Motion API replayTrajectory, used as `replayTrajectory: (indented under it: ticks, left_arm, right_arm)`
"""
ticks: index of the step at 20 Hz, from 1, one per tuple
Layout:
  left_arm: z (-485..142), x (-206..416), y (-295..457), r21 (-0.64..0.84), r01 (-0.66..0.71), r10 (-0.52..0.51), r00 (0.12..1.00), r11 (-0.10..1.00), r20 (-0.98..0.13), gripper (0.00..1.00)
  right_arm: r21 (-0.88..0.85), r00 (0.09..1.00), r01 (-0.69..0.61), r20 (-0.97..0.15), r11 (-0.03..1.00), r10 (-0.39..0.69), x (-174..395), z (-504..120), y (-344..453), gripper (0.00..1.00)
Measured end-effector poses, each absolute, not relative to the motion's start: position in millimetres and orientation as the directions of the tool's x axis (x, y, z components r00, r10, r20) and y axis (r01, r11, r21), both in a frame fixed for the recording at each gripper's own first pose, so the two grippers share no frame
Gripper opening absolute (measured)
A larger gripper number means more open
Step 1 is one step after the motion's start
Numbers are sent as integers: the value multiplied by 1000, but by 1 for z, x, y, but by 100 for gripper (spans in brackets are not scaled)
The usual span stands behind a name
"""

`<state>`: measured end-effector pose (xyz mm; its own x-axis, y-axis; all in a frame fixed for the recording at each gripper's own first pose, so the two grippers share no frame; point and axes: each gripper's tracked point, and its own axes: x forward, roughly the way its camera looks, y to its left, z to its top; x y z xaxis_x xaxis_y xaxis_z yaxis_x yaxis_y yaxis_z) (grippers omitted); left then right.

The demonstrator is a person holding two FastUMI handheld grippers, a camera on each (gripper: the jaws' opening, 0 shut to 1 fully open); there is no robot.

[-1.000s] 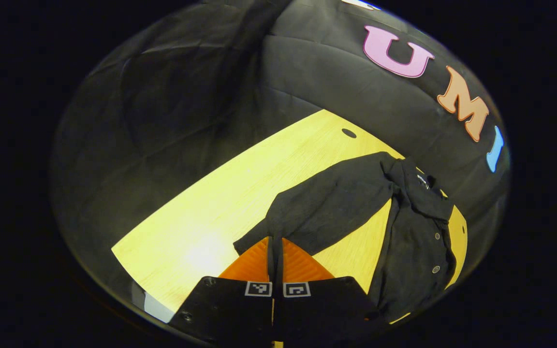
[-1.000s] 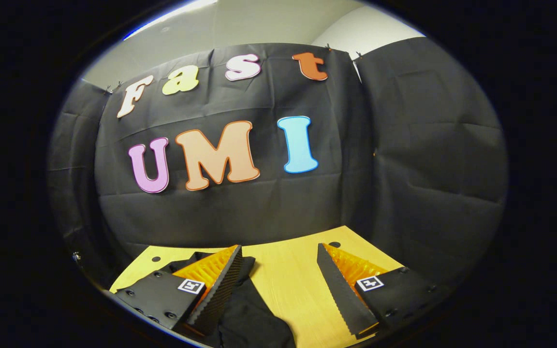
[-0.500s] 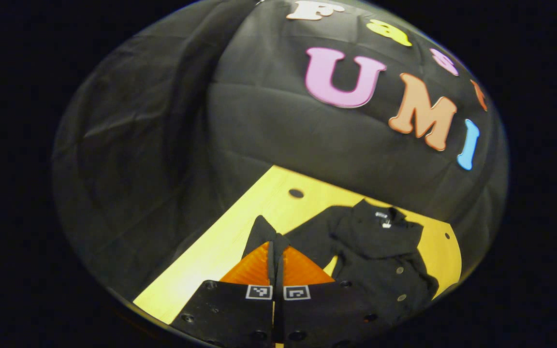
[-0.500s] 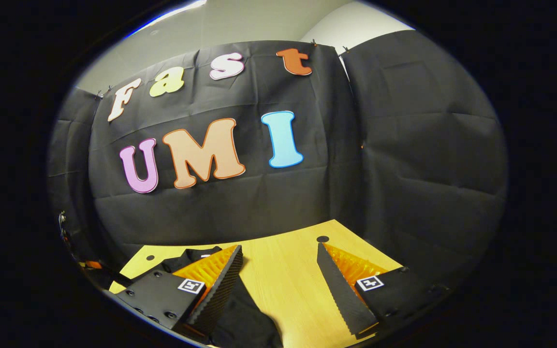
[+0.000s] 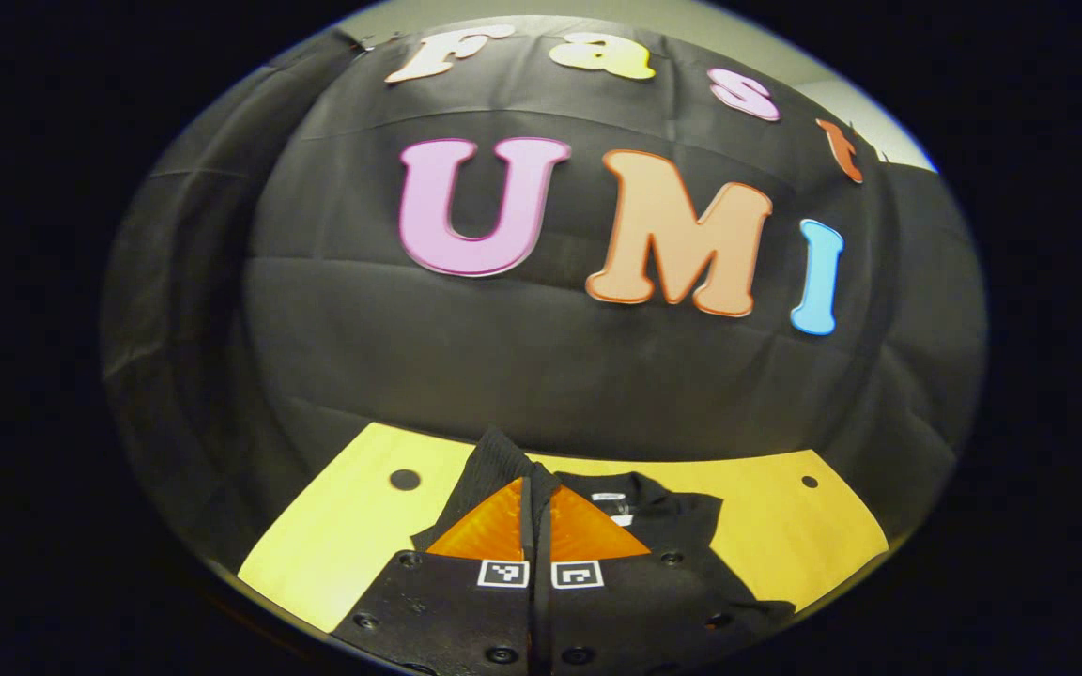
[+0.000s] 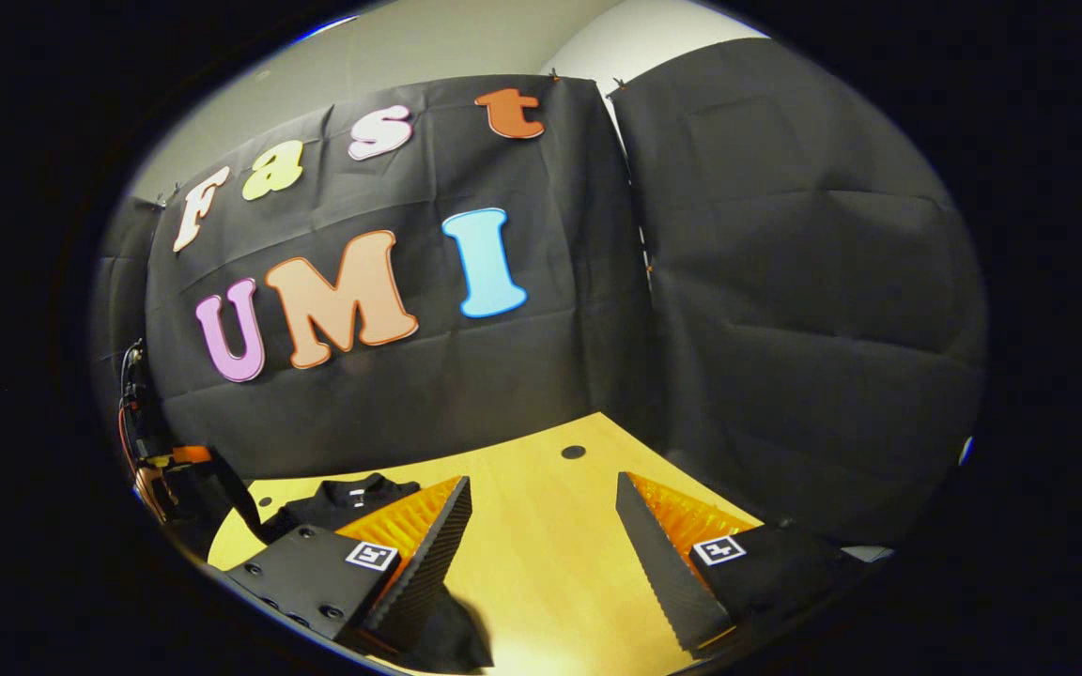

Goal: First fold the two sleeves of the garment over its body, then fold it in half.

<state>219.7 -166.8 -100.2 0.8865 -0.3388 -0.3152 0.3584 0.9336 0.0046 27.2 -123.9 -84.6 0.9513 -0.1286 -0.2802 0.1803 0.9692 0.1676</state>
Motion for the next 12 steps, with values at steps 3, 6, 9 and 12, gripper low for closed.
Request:
replayTrajectory:
  ticks: [3, 6, 9, 12]
  left_arm:
    - [-121, 224, -230, 32, 430, -397, 857, 902, -328, 0]
    - [-158, 222, -274, 67, 481, -422, 821, 874, -385, 0]
    - [-194, 221, -304, 91, 489, -400, 795, 868, -456, 0]
    - [-219, 216, -329, 78, 508, -409, 767, 858, -494, 0]
  right_arm:
    - [183, 949, 202, -279, 962, -146, 32, -85, -148, 98]
    - [216, 943, 221, -295, 951, -153, 27, -100, -173, 98]
    - [235, 945, 241, -279, 942, -172, 25, -102, -191, 98]
    - [237, 945, 246, -275, 940, -178, 25, -110, -202, 98]
